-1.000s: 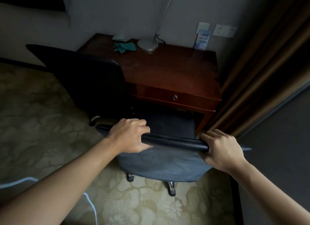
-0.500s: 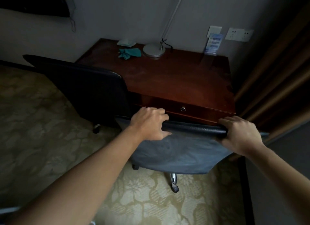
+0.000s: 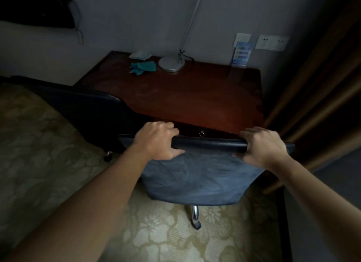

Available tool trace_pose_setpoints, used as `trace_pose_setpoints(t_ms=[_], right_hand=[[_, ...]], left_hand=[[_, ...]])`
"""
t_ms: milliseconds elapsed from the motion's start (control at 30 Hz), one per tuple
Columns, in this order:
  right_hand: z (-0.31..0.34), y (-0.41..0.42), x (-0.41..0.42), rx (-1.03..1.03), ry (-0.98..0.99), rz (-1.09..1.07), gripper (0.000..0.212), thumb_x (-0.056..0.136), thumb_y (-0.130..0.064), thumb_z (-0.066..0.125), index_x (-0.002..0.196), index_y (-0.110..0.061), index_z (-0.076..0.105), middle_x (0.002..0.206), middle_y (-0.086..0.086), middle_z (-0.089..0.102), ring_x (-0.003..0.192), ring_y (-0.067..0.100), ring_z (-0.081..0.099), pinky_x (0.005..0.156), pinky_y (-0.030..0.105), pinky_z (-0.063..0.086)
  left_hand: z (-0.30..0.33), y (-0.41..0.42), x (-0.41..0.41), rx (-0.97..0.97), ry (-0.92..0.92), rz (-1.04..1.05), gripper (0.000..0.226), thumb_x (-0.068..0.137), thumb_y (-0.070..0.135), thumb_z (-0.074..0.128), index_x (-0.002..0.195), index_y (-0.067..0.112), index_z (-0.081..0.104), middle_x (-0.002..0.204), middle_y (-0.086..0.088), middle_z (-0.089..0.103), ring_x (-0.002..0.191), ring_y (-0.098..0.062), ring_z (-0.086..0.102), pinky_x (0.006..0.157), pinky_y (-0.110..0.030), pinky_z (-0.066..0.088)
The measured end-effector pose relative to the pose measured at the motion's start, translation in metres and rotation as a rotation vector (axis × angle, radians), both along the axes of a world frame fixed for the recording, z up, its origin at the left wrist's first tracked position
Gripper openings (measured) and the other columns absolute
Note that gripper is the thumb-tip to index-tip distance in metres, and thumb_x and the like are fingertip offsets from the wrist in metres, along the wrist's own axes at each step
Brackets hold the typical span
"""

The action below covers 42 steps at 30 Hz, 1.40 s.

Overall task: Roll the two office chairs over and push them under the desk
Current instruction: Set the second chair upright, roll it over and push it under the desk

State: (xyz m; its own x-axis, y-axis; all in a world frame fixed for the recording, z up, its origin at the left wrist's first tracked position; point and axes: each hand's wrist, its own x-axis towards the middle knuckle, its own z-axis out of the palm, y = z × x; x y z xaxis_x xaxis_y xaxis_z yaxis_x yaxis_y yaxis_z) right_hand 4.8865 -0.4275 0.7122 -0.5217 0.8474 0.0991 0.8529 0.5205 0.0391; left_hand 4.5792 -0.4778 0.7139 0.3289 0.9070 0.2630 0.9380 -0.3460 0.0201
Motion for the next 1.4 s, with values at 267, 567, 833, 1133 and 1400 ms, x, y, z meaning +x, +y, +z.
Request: trace_pose_setpoints(t_ms=[267, 567, 833, 1133, 1400], right_hand=[[-0.018, -0.087, -0.008, 0.0, 0.074, -0.078, 0.035, 0.061, -0.052, 0.068, 0.085, -0.028, 0.063, 0.082, -0.008, 0.064, 0.084, 0.022, 0.061, 0.056, 0.029, 0.033], [-0.027, -0.175, -0.017, -0.011, 0.117, -0.154, 0.027, 0.064, -0.035, 0.065, 0.087, -0.021, 0.062, 0.085, -0.003, 0.064, 0.085, 0.025, 0.059, 0.055, 0.031, 0.042], [-0.014, -0.139, -0.016, 0.017, 0.044, -0.191, 0.037, 0.065, -0.045, 0.074, 0.093, -0.022, 0.064, 0.093, -0.003, 0.068, 0.093, 0.026, 0.062, 0.059, 0.032, 0.041], [-0.006, -0.084, -0.033, 0.158, 0.065, -0.081, 0.035, 0.063, -0.043, 0.079, 0.084, -0.017, 0.068, 0.072, 0.0, 0.064, 0.07, 0.028, 0.063, 0.052, 0.027, 0.036], [0.006, -0.051, -0.032, 0.174, 0.036, -0.086, 0.033, 0.061, -0.041, 0.085, 0.08, -0.02, 0.068, 0.071, 0.002, 0.066, 0.07, 0.029, 0.065, 0.057, 0.026, 0.031]], left_hand=[[-0.019, -0.075, 0.0, 0.002, 0.065, 0.024, 0.055, 0.061, 0.063, 0.079, 0.086, 0.014, 0.074, 0.076, -0.002, 0.063, 0.073, -0.027, 0.066, 0.052, -0.035, 0.048], [-0.027, -0.132, -0.011, -0.015, 0.032, -0.043, 0.051, 0.06, 0.063, 0.081, 0.082, 0.017, 0.07, 0.074, 0.0, 0.059, 0.073, -0.026, 0.066, 0.05, -0.035, 0.049], [-0.017, -0.103, -0.004, 0.024, 0.001, -0.09, 0.054, 0.06, 0.063, 0.081, 0.08, 0.013, 0.074, 0.072, -0.002, 0.063, 0.07, -0.027, 0.067, 0.052, -0.035, 0.049], [-0.009, -0.025, -0.036, 0.065, -0.023, -0.194, 0.06, 0.066, 0.064, 0.077, 0.088, 0.008, 0.077, 0.074, -0.002, 0.067, 0.069, -0.028, 0.067, 0.057, -0.037, 0.051], [-0.006, 0.015, -0.038, 0.112, -0.021, -0.267, 0.063, 0.074, 0.072, 0.063, 0.092, 0.014, 0.077, 0.08, 0.002, 0.07, 0.074, -0.024, 0.069, 0.059, -0.034, 0.047]])
